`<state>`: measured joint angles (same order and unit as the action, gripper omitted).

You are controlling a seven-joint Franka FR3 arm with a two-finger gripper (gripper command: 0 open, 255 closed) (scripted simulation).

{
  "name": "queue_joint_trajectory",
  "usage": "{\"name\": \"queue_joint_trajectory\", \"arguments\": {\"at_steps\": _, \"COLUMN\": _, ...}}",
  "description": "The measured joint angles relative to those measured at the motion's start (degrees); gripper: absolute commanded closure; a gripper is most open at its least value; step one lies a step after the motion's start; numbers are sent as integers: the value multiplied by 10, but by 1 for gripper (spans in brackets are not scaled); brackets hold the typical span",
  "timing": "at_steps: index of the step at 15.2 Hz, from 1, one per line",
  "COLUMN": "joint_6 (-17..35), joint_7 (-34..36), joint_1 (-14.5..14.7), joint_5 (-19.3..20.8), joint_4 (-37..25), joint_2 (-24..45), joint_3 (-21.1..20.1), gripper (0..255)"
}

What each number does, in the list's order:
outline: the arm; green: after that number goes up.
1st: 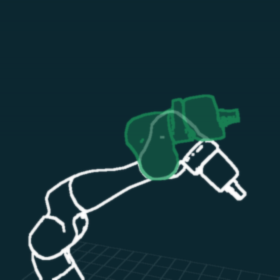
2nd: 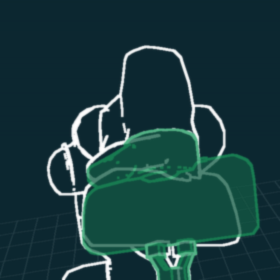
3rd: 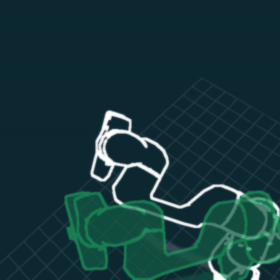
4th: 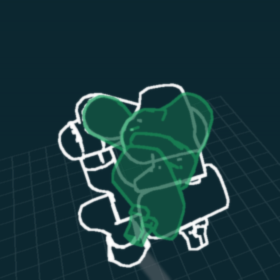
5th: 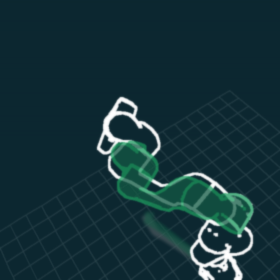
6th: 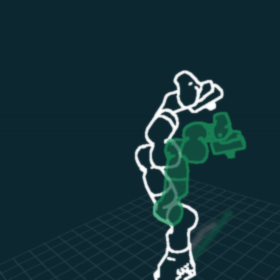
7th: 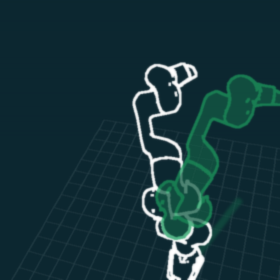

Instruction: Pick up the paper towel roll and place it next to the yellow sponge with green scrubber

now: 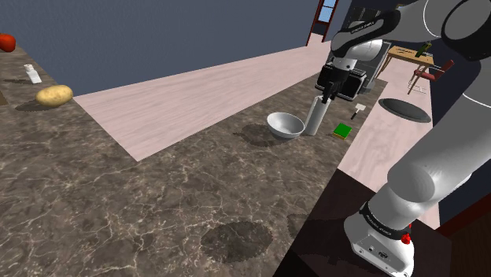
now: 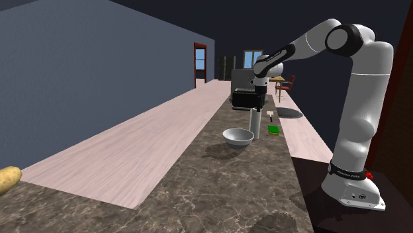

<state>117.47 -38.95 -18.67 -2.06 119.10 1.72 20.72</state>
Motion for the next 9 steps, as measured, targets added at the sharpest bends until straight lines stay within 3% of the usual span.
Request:
{"name": "queue_joint_trajectory", "arguments": {"at_steps": 3, "joint_6": -47, "joint_7": 3, "joint_1": 0, "joint_5": 6, "joint_4": -35, "joint_2": -13, "joint_3": 1, "gripper": 0}}
{"name": "queue_joint_trajectory", "arguments": {"at_steps": 9, "joint_6": -62, "joint_7": 6, "joint_1": 0, "joint_5": 8, "joint_4": -44, "joint_2": -19, "joint_3": 0, "gripper": 0}}
